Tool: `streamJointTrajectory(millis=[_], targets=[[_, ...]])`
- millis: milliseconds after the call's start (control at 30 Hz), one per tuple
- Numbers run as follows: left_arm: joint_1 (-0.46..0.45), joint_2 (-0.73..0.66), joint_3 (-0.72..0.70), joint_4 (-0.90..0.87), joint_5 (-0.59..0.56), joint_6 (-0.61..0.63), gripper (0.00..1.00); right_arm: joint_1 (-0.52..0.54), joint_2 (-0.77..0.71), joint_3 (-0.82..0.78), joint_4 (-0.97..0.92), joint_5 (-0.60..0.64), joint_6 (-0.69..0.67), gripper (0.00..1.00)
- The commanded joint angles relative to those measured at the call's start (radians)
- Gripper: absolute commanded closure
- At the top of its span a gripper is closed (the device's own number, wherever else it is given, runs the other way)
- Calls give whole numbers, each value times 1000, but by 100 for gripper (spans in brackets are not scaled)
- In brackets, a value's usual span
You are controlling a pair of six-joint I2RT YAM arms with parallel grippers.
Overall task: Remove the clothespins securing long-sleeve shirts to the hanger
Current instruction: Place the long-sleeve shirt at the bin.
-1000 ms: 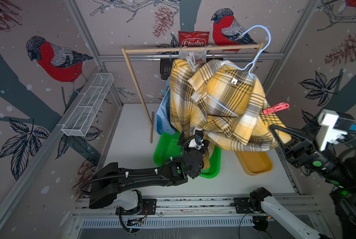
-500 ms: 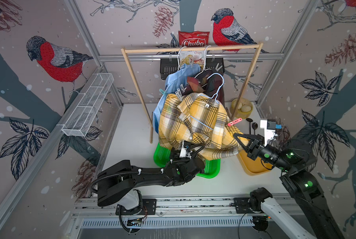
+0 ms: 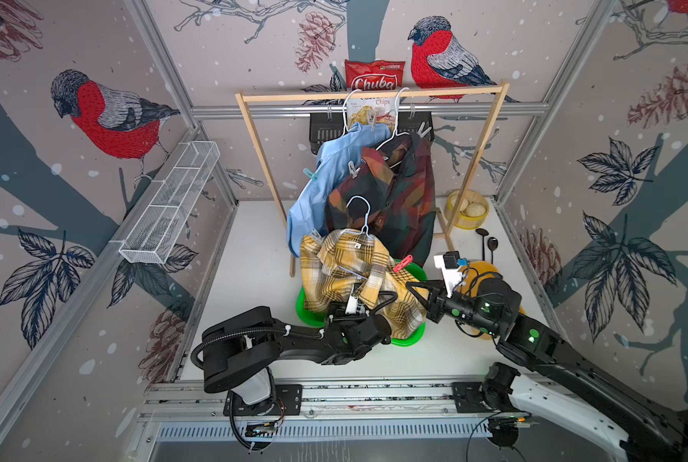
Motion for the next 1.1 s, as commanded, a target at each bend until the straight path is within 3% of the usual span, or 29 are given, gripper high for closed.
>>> streamJointTrajectory(millis=[0, 267, 600, 800, 1067], targets=[[-4, 7, -17, 29, 63, -25, 4, -20, 30, -29, 133, 81, -24, 100], [-77, 86, 38, 66, 103, 32, 4, -210, 132, -130, 266, -59, -35, 100], [-118, 164, 221, -12, 146, -3, 5, -293, 152, -100, 241, -139, -65, 100], [-96, 137, 322, -152, 156, -13, 4, -294, 109, -96, 214, -150, -61, 100], [-68, -49, 240, -203, 252, 87, 4, -290, 26, -110, 154, -101, -49, 100]])
